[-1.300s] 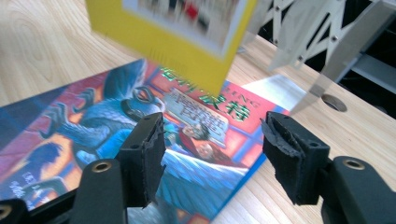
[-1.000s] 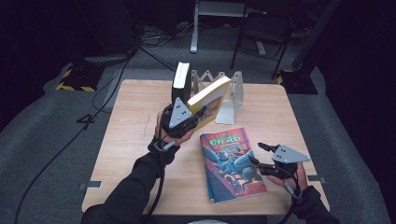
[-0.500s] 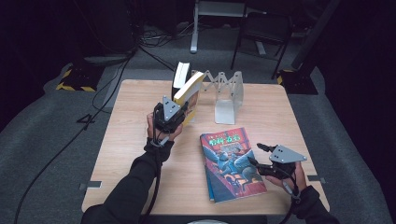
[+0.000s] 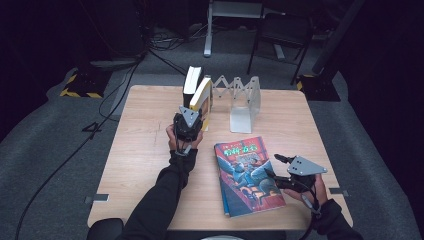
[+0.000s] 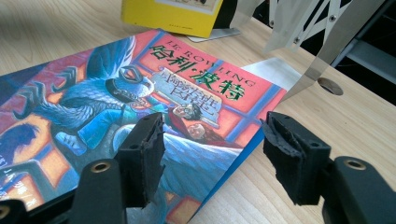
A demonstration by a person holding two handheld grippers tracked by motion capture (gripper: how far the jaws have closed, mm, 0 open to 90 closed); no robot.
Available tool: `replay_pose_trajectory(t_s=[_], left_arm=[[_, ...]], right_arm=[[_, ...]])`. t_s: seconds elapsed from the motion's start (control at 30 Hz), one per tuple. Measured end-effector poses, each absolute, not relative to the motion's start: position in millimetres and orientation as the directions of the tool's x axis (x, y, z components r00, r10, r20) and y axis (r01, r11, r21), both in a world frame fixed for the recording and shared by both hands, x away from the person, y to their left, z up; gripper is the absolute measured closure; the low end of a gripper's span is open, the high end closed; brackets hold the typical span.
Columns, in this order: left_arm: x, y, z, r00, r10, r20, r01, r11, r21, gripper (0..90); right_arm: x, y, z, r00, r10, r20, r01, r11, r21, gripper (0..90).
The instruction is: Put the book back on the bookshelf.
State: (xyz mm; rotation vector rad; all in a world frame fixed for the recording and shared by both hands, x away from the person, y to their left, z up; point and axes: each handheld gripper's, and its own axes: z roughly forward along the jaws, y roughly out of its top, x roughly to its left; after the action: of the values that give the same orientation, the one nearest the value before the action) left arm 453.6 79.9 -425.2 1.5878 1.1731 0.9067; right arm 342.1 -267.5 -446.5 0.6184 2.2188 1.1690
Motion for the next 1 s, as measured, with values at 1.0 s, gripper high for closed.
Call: replay_pose_trajectory(t_s=[1.0], left_arm=[[451.4,74.6,-461.3,0.258,0.966,-0.005,0.313,-0.078,0.946,67.0]], right_arm=[[340.7,-267.3,-449.8,-0.754,0.607,-0.252,0.152,0.534,0.832,37.5]])
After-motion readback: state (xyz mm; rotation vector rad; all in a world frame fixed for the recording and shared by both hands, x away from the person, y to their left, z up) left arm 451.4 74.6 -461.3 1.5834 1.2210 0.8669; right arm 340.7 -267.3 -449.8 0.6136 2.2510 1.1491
